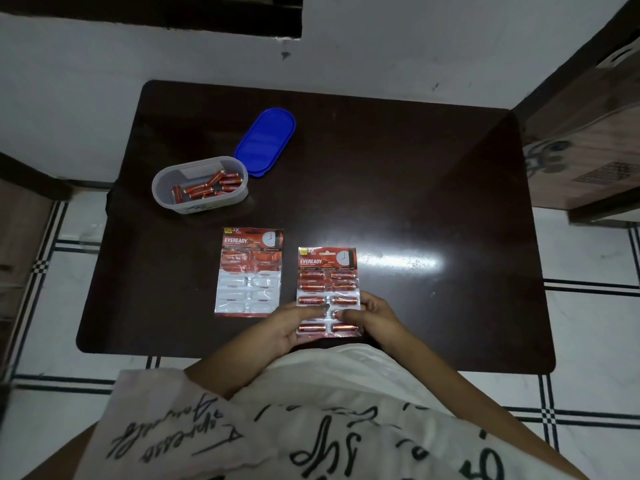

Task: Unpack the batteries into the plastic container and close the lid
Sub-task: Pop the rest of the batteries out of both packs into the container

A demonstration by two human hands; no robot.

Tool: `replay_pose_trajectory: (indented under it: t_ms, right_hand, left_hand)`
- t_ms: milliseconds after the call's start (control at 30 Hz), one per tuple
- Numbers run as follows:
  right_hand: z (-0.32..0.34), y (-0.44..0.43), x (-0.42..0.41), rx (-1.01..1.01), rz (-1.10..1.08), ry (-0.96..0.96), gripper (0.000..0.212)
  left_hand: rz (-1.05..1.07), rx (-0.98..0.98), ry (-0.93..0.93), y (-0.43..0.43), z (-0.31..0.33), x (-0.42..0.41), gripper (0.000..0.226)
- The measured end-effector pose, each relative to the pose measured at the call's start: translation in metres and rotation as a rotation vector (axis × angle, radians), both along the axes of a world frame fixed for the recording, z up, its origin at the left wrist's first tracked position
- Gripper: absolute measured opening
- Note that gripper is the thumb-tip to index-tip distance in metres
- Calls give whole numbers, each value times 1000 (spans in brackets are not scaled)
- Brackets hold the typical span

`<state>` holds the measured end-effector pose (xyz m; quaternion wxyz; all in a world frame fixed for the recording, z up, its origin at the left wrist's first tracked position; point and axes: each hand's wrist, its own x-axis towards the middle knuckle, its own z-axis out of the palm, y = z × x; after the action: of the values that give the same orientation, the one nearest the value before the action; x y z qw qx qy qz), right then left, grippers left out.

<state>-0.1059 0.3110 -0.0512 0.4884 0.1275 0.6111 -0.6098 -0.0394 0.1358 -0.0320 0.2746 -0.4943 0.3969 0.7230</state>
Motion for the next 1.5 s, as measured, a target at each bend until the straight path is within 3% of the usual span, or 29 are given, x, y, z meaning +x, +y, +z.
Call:
replay_pose_trajectory:
  t_ms: [600, 867, 1000, 1300, 1500]
  right_hand:
    - [7, -4, 8, 37, -115, 57, 34]
    - [8, -1, 8, 45, -211, -123, 28]
    - [9, -2, 5, 74, -219, -78, 34]
    - [6, -8, 1, 207, -194, 8, 25]
    - [9, -5, -1, 171, -173, -52, 28]
  left_hand:
    - [-38, 119, 86, -8, 3, 0, 28]
    - [-53, 153, 119, -11, 3, 3, 30]
    - [-32, 144, 106, -10, 3, 3, 33]
    - [45, 159, 145, -3, 4, 8, 27]
    - [82, 191, 116, -2, 6, 7, 27]
